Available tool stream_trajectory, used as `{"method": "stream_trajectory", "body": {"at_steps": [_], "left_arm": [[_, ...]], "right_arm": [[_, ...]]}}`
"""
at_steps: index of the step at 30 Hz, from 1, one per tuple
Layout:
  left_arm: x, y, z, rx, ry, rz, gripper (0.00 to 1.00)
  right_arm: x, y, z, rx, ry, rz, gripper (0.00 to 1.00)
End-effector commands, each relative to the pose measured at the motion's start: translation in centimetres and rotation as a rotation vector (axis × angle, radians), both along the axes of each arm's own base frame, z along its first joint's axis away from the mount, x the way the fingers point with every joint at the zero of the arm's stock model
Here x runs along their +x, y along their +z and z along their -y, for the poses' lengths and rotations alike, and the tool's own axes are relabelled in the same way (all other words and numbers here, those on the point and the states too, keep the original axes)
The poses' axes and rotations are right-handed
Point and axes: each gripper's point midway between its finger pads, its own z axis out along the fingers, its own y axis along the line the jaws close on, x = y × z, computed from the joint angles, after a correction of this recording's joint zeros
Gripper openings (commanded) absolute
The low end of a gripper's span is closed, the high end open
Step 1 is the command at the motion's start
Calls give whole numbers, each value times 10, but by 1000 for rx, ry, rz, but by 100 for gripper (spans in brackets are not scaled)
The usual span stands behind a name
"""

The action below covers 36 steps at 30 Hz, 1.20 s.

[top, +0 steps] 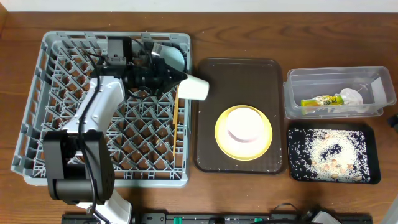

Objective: Sort waste into correct bins and load items into the dishwasher rack
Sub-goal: 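Lift the white cup and carry it left into the dish rack, then set the cup down in the rack beside the blue bowl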

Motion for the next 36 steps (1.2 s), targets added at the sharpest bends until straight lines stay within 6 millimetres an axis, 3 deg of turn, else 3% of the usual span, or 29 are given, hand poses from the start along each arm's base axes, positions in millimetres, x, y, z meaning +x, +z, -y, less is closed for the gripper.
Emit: {"method": "stream_trajectory", "body": {"at_steps": [1, 21, 24, 27, 30, 36], "left_arm": [[5, -54, -33, 194, 116, -72, 7], [6, -90, -74, 478, 227, -115, 9], [9, -89, -75, 482, 230, -102, 16], [14, -85, -75, 479, 236, -79, 17], [18, -75, -75, 476, 243, -49, 24], [30, -26, -80, 489, 297, 100, 30]], "right_arm": [[-3, 2, 2, -5, -12, 3, 99], [-3, 2, 2, -5, -12, 3, 99], [-3, 2, 2, -5, -12, 3, 99], [-3, 2, 2, -5, -12, 3, 99], [-3, 2, 2, -5, -12, 3, 99], [-3, 2, 2, -5, -12, 3, 99]]}}
